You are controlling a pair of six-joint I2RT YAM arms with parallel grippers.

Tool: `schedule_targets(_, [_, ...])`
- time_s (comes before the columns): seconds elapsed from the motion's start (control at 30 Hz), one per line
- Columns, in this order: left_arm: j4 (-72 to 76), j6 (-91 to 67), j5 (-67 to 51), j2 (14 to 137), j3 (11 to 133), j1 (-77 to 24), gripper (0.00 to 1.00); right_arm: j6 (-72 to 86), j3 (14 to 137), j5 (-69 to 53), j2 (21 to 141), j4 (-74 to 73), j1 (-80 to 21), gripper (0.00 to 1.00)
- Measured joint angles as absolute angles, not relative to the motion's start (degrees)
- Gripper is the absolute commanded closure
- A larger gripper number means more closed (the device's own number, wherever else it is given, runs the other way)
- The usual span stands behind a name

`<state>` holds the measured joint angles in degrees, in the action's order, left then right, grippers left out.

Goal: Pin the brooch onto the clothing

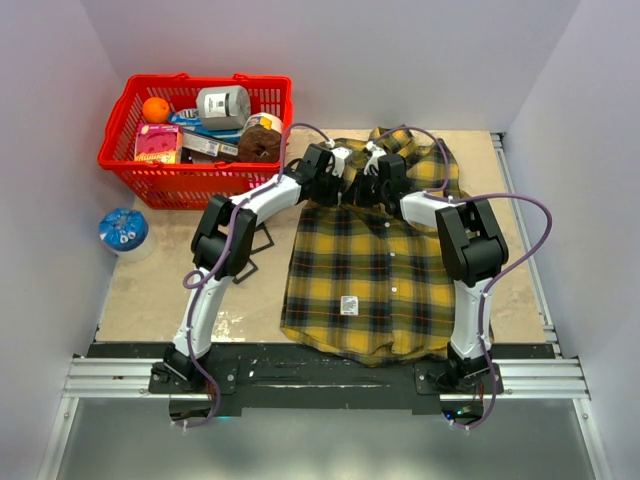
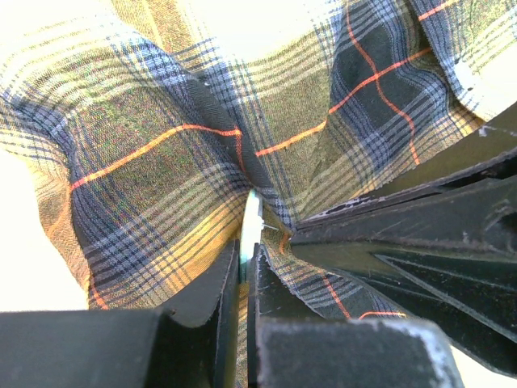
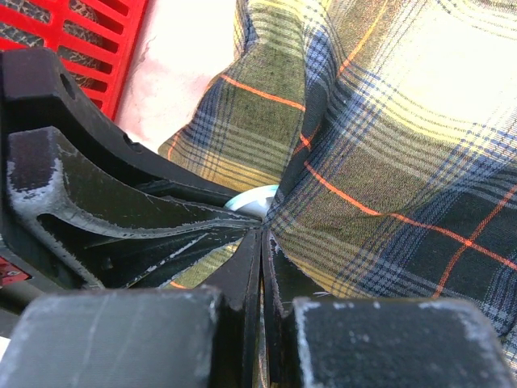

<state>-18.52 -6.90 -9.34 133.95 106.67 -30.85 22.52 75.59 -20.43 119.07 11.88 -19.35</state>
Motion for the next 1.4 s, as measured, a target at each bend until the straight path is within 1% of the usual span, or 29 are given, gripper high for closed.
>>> schedule_targets(0.53, [-16.9, -8.0, -10.9, 134.0, 105.8, -30.4, 1.00, 22.5, 75.6, -20.5, 120.6, 12.1, -19.8, 1.00])
schedule_targets(0.77, [-12.1, -9.9, -14.3, 133.5, 102.8, -29.6, 1.00, 22.5, 75.6, -20.3, 122.8, 12.9, -19.8, 1.00])
schedule_targets(1.17, [0.2, -13.6, -20.8, 130.5, 92.6, -27.2, 1.00, 22.7, 75.8, -21.4, 123.4, 13.5, -19.8, 0.99])
schedule_targets(1.2, [0.8, -14.0, -21.3, 130.4, 92.1, -27.0, 1.00, 22.7, 75.8, -21.7, 123.4, 13.5, -19.8, 0.89])
schedule_targets(1.27, [1.7, -14.5, -21.7, 130.0, 91.2, -26.9, 1.00, 22.7, 75.7, -22.1, 123.4, 13.5, -19.8, 0.79])
schedule_targets(1.3, [1.9, -14.6, -22.0, 130.0, 90.9, -26.8, 1.00, 22.8, 75.5, -22.2, 123.2, 13.4, -19.8, 0.69])
schedule_targets(1.4, [2.5, -15.5, -23.0, 129.7, 90.2, -26.6, 1.00, 22.5, 74.3, -22.1, 121.7, 13.1, -19.6, 0.59])
